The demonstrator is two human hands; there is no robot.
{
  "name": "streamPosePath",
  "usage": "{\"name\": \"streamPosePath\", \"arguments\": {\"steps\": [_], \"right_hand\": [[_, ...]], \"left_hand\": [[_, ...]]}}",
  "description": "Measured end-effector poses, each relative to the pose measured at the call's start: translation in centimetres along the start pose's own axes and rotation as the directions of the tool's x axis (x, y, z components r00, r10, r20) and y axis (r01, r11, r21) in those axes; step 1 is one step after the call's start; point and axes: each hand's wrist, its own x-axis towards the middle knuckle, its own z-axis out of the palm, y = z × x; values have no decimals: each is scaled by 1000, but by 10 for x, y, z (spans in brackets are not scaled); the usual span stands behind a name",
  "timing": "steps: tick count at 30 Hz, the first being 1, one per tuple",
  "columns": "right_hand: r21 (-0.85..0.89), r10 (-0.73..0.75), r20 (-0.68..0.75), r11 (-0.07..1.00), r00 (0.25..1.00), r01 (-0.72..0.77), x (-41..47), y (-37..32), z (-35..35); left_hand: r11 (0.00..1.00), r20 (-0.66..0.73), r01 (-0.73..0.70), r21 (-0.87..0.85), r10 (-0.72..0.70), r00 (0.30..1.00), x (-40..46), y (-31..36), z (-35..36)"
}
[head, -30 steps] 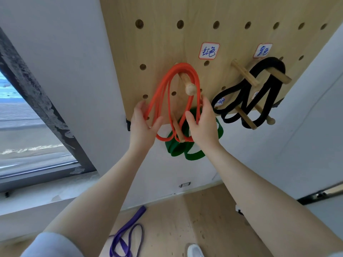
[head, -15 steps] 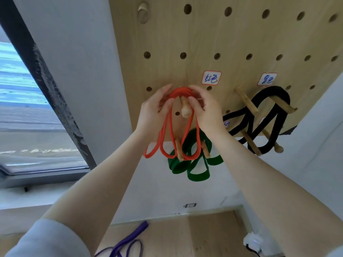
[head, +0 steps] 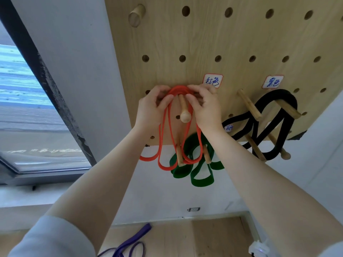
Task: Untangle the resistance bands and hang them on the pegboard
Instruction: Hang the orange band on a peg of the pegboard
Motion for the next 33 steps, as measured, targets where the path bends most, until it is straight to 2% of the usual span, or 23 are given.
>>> {"name": "streamPosePath", "arguments": {"steps": [3, 5, 11, 16, 18, 21, 23, 28, 30, 33], "right_hand": [[-129, -60, -64, 990, 996, 52, -2, 4, -1], [-172, -76, -51, 983, 996, 66, 1, 1, -2], [-167, -85, -9, 982, 996, 82, 13, -5, -3], [-160, -18, -82, 987, 996, 5, 11, -5, 5], [-281, -84, -70, 958, 994, 62, 5, -6, 6], [-471, -274, 15, 846, 961, 249, -4, -4, 7], [-516, -284, 19, 818, 959, 253, -1, -4, 8], [-339, -100, -57, 938, 993, 75, 9, -12, 6], [-281, -11, -42, 960, 999, -1, 9, -17, 6], [-155, 35, 11, 987, 999, -33, -4, -20, -2]], "left_hand": [[988, -99, -59, 141, 74, 992, -6, -3, 5], [975, -172, -77, 207, 114, 979, -6, -1, 8], [990, -152, -78, 121, 96, 984, 9, -2, 10], [986, -123, -119, 115, 133, 983, 10, -7, 8], [987, -108, -113, 118, 126, 986, 7, -5, 6], [988, -88, -74, 136, 86, 992, 5, -3, 4], [987, -105, -66, 145, 81, 991, 5, -3, 4], [994, -184, 111, -8, -111, 977, 9, 5, 2], [985, -173, 170, 38, -161, 972, 10, 10, -1], [970, -174, 166, 180, -134, 976, -6, 18, -5]]}}
